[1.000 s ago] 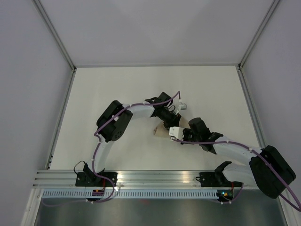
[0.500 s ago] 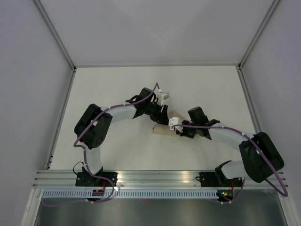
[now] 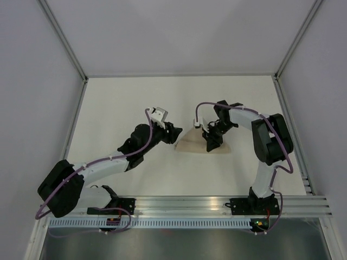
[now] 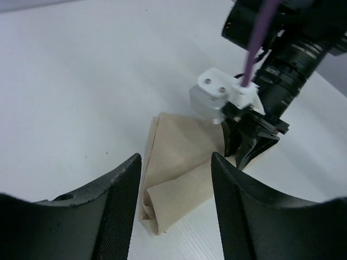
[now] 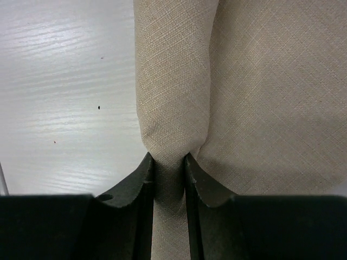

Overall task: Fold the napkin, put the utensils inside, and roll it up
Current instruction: Roll the napkin with the utensil

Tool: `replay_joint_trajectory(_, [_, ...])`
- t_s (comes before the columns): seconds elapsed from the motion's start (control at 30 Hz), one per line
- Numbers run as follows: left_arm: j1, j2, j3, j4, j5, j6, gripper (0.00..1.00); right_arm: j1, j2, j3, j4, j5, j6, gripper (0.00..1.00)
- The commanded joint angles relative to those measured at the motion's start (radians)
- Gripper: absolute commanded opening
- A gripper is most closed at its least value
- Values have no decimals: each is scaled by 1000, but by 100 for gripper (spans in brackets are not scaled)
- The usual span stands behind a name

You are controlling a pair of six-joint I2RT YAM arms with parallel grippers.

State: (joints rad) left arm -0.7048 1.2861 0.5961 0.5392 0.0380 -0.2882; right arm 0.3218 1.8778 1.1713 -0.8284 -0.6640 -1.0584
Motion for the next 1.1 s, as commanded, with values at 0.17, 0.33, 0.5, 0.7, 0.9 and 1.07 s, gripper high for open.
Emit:
replay_joint_trajectory(0.17, [-269,38,2,137,-342,472,63,-13,239,142,-212,18,-85,15])
replay_joint_trajectory(0.33, [-343,140,109,-33,-285,658,64,-17,285,186,-224,26,-61,16])
replay_joint_trajectory(0.5, [-422,286,221,-168,-254,814,64,-20,323,215,-232,14,-40,17])
replay_joint_trajectory(0.7, [-458,421,223,-88,-257,888,66,-23,354,234,-239,4,-28,16])
replay_joint_trajectory(0.9, [-453,502,218,-27,-244,939,70,-24,366,243,-241,4,-20,17])
replay_joint_trajectory(1.07, [-432,581,234,4,-230,949,74,-24,376,245,-236,3,-12,17])
